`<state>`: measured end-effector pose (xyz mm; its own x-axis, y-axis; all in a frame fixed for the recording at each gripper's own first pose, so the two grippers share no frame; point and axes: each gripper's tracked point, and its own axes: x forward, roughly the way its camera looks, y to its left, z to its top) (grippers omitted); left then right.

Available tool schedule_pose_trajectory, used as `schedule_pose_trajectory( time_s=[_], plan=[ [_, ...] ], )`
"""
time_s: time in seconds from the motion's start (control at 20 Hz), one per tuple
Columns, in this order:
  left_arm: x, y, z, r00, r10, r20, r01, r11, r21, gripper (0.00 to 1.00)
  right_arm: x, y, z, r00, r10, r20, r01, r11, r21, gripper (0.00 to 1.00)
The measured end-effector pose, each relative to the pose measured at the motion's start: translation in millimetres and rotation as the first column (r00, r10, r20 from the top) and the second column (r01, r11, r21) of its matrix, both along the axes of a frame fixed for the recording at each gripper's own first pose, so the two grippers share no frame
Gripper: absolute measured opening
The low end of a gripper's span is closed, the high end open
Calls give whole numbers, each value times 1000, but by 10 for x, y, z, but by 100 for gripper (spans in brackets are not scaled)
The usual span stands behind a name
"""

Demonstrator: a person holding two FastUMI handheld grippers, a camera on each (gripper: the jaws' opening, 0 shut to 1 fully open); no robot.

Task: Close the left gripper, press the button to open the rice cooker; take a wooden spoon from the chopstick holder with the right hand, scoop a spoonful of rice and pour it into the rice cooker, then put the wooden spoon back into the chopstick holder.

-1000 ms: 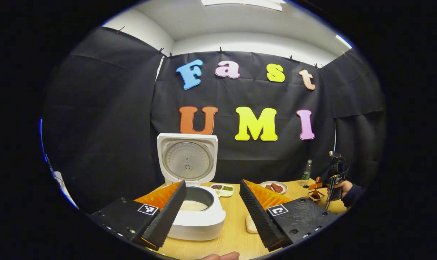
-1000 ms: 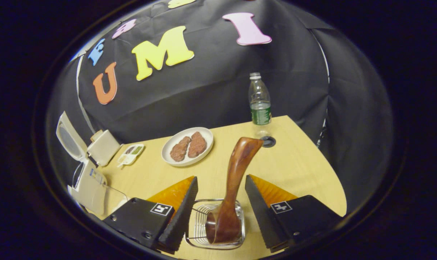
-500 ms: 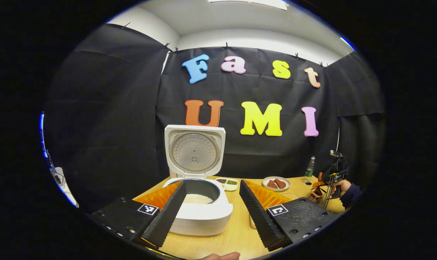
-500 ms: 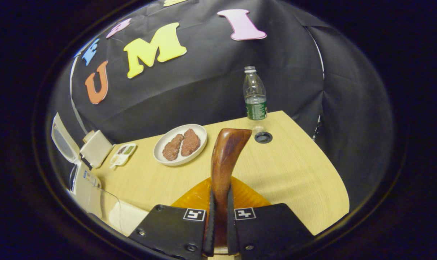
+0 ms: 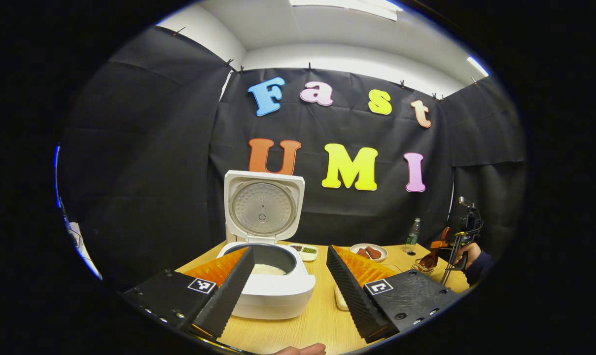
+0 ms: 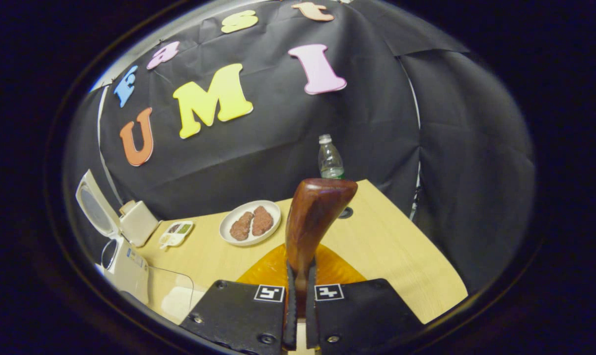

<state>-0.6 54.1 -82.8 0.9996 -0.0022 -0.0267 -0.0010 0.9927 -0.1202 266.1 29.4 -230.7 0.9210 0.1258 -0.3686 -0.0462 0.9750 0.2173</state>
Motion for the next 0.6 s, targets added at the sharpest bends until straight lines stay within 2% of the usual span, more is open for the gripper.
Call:
schedule_pose_trajectory(
  time_s=[0.15,0.35,0.5,0.6],
  plan=[
    [-35,11,-28,1000,-19,3,19,1000,11,94,-208,78,354,992,-27,121,39,995,-97,8],
    [-56,77,-52,1000,-27,4,26,998,53,94,-534,433,817,961,1,278,54,980,-189,8],
    [-110,120,-43,1000,-28,3,28,998,63,94,-736,850,1032,939,59,338,12,979,-203,8],
    [-148,120,-35,999,-35,7,34,997,66,94,-848,1087,1037,938,77,337,-11,981,-194,8]
  ],
)
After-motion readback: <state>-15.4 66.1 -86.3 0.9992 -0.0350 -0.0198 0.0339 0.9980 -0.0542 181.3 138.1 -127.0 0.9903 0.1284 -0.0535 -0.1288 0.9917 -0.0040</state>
